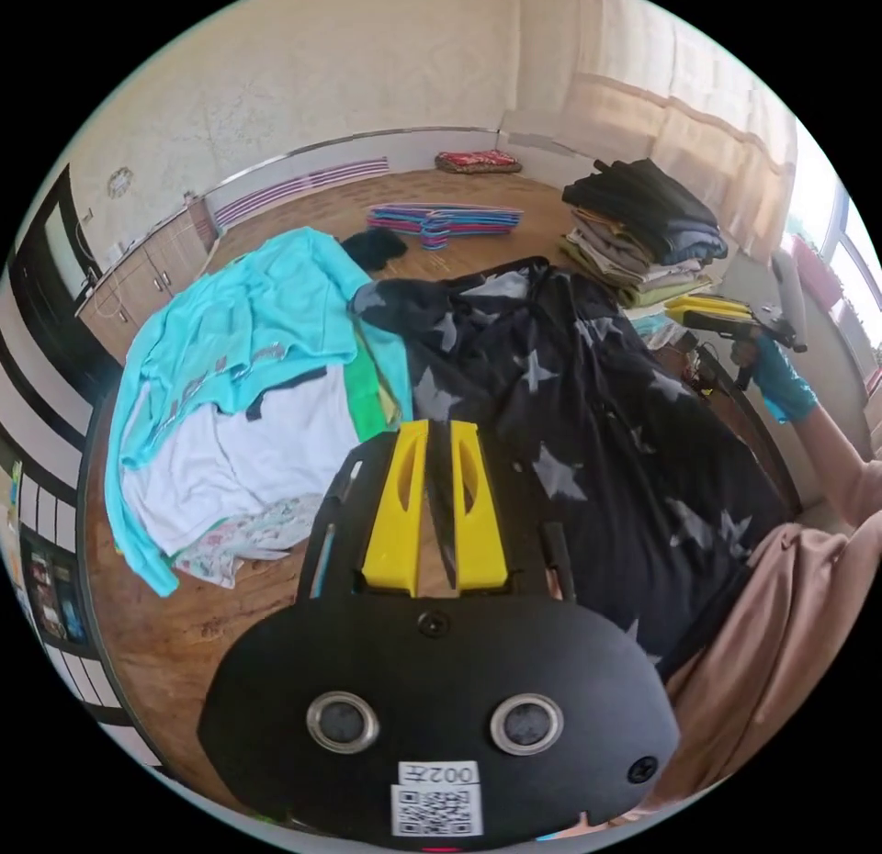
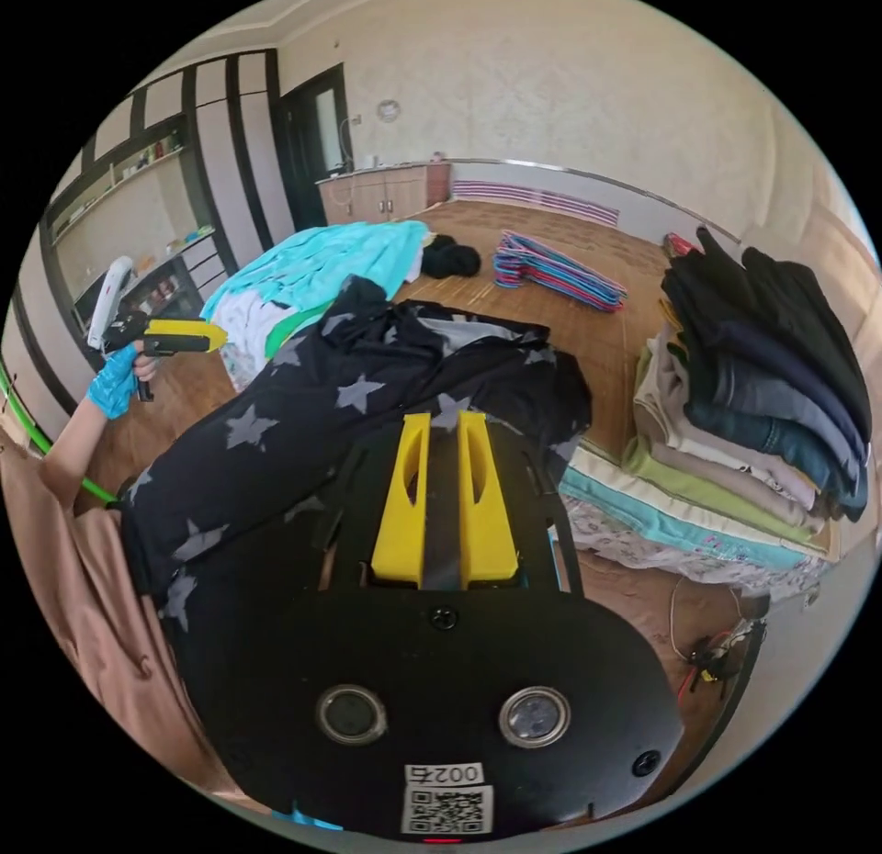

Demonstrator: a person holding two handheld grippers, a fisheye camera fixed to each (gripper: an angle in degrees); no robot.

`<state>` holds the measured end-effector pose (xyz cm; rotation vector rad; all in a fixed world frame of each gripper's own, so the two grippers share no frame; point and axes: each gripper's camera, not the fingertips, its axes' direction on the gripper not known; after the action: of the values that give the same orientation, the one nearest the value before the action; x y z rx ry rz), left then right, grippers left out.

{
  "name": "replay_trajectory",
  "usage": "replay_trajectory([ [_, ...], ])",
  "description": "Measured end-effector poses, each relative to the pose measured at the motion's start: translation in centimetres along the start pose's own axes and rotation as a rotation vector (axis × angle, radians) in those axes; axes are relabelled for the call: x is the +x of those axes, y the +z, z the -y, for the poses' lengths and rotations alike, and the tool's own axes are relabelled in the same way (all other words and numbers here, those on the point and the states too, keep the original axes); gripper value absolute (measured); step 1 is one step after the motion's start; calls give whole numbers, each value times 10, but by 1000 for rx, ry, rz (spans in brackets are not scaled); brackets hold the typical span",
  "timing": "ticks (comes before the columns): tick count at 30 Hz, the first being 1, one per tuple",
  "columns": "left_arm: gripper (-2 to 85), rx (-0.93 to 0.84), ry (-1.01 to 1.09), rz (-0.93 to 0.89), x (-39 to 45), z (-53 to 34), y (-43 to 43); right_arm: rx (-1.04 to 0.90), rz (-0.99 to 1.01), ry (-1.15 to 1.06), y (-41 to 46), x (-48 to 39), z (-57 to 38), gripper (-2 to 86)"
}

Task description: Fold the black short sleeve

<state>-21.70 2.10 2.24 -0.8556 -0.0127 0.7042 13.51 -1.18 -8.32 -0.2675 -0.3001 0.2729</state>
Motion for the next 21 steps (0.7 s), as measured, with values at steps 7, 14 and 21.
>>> replay_trajectory([
  [7, 14, 32, 53, -5, 16, 123, 42, 19, -64, 75, 41, 81, 53, 82],
  [14, 26, 9, 70, 23, 32, 233, 91, -7, -76, 125, 93, 155, 119, 120],
  [21, 43, -50, 76, 39, 42, 315, 130, -70, -41, 203, 155, 218, 171, 145],
])
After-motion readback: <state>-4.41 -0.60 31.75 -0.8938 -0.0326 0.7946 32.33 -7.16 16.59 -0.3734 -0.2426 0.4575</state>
